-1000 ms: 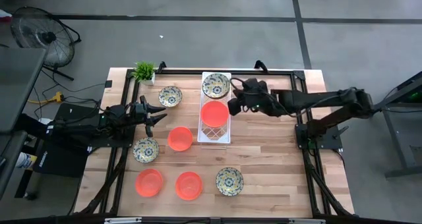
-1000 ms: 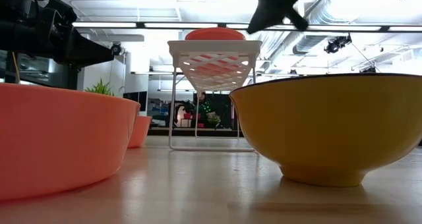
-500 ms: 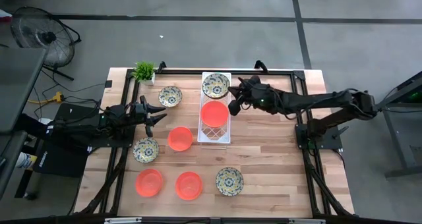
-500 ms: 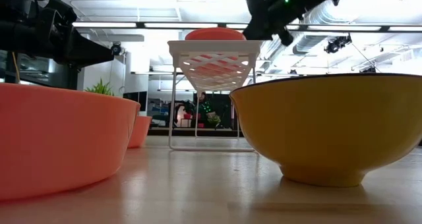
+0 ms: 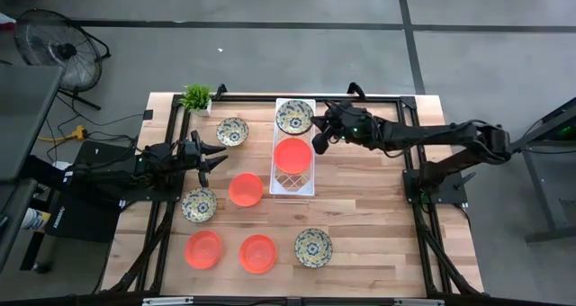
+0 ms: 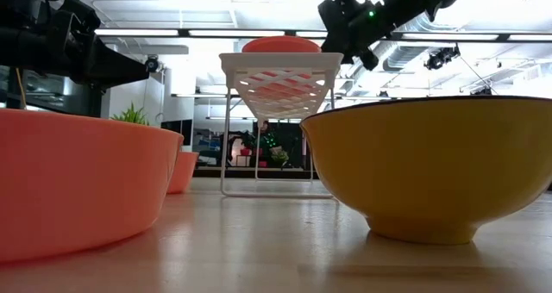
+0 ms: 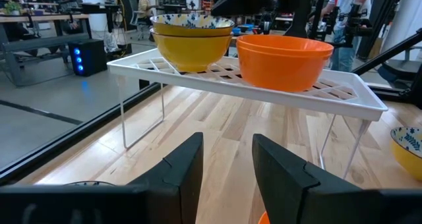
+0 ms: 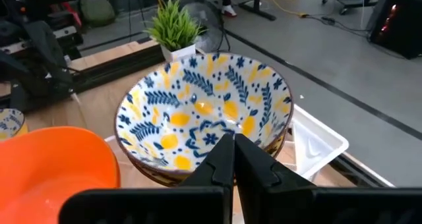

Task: Pick & Place Mini bowls
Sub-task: Stack the yellow bowl on top of the yellow bowl on the shelf

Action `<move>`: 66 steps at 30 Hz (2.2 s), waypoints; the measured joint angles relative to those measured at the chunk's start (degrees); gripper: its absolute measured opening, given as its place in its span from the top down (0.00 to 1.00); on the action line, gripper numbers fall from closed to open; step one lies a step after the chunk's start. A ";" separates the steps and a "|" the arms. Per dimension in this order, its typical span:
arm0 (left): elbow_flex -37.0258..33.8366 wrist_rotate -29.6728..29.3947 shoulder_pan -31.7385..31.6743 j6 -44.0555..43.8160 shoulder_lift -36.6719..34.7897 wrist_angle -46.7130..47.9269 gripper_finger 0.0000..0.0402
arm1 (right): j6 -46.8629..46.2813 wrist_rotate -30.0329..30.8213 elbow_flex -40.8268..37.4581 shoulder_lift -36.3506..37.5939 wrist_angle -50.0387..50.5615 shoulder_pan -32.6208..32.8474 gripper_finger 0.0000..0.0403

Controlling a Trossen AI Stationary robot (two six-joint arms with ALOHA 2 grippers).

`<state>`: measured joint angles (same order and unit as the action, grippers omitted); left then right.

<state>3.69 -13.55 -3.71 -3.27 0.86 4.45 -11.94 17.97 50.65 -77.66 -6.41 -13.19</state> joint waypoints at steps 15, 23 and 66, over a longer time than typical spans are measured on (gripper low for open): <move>-0.01 0.01 -0.01 0.00 0.02 0.00 0.68 | -2.89 1.16 4.83 2.96 9.07 0.91 1.00; 0.00 -0.01 0.01 0.00 0.02 0.00 0.68 | -22.85 0.38 16.34 5.01 44.54 6.96 1.00; -0.01 0.01 0.00 0.00 0.01 0.00 0.68 | -84.05 -31.40 17.62 -20.86 42.57 35.89 0.73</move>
<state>3.68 -13.54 -3.72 -3.27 0.87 4.45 -96.00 -13.43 68.27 -98.52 36.16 22.70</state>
